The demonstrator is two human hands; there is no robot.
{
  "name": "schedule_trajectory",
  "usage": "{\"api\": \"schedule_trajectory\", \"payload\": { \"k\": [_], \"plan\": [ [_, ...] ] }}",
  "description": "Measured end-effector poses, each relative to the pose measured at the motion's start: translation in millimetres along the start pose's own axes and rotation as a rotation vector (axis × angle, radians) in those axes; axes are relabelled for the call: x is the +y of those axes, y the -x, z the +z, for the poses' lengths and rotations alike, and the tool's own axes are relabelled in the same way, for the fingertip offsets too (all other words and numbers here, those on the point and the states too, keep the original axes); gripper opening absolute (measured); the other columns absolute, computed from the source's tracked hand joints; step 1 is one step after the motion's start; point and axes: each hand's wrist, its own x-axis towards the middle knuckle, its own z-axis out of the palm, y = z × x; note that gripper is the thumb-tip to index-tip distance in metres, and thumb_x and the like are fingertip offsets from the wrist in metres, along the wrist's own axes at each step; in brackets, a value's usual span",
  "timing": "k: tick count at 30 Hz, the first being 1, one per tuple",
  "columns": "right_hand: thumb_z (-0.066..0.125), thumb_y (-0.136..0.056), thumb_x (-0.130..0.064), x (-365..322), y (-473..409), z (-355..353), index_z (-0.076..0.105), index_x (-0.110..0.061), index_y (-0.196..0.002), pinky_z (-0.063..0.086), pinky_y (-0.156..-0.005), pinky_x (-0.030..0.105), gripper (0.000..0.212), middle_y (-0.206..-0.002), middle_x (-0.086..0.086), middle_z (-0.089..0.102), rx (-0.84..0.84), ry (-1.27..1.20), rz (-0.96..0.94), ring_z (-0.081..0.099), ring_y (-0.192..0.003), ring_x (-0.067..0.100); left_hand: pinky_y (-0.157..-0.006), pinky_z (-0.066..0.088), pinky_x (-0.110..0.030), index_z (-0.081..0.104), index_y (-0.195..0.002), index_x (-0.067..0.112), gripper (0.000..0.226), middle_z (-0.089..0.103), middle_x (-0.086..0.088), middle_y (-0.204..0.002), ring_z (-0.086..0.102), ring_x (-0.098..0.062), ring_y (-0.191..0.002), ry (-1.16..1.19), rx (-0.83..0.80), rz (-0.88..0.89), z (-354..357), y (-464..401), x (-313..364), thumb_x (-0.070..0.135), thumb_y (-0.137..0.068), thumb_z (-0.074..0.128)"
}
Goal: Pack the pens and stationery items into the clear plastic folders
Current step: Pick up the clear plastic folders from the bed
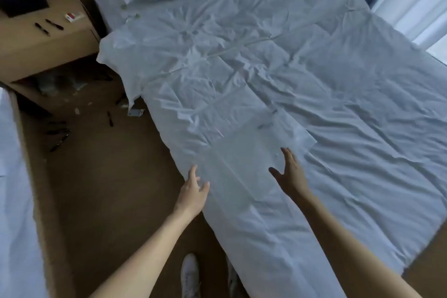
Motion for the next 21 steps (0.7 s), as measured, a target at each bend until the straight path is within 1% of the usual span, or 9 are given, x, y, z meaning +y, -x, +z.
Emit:
{"api": "schedule_trajectory", "payload": {
  "k": [5, 9, 14, 18, 21],
  "plan": [
    [0.063, -0.090, -0.023, 32.2, -55.8, 1.6, 0.022, -0.008, -0.149, 0.024, -0.114, 0.038, 0.073, -0.157, 0.011, 0.022, 0.011, 0.016, 0.016, 0.024, -0.143, 0.025, -0.100, 0.039, -0.037, 0.000, -0.152, 0.023, 0.071, 0.029, -0.013, -0.152, 0.043, -0.028, -0.131, 0.008, -0.025, -0.127, 31.9, -37.6, -3.1, 0.032, -0.099, 0.046],
    [0.064, -0.090, -0.025, 54.8, -92.2, 8.7, 0.021, -0.006, -0.149, 0.023, -0.115, 0.040, 0.075, -0.156, 0.013, 0.022, 0.001, 0.051, 0.012, 0.023, -0.144, 0.027, -0.103, 0.035, -0.038, -0.006, -0.152, 0.022, 0.076, 0.020, -0.019, -0.155, 0.033, -0.031, -0.138, -0.008, 0.015, -0.232, 50.1, -62.7, -17.4, 0.033, -0.098, 0.046],
    [0.065, -0.089, -0.026, 73.8, -126.5, 17.7, 0.021, -0.005, -0.149, 0.023, -0.115, 0.042, 0.078, -0.157, 0.013, 0.020, -0.017, 0.062, -0.004, 0.022, -0.144, 0.027, -0.101, 0.035, -0.037, -0.008, -0.152, 0.022, 0.077, 0.022, -0.021, -0.153, 0.034, -0.033, -0.137, -0.020, 0.030, -0.301, 70.4, -78.7, -28.8, 0.033, -0.098, 0.047],
    [0.066, -0.088, -0.029, 90.3, -153.1, 19.6, 0.020, -0.007, -0.149, 0.020, -0.116, 0.043, 0.080, -0.159, 0.012, 0.013, -0.001, 0.107, 0.005, 0.017, -0.145, 0.027, -0.101, 0.035, -0.037, -0.009, -0.151, 0.019, 0.078, 0.020, -0.019, -0.154, 0.034, -0.033, -0.137, -0.029, 0.051, -0.312, 83.4, -93.0, -31.6, 0.032, -0.098, 0.047],
    [0.067, -0.086, -0.033, 104.3, -173.7, 18.7, 0.019, -0.008, -0.150, 0.018, -0.116, 0.043, 0.084, -0.159, 0.013, 0.009, 0.025, 0.120, 0.019, 0.014, -0.145, 0.028, -0.103, 0.034, -0.037, -0.010, -0.151, 0.018, 0.083, 0.019, -0.018, -0.155, 0.033, -0.034, -0.137, 0.002, 0.088, -0.333, 91.7, -102.8, -30.5, 0.035, -0.097, 0.050]
  ]
}}
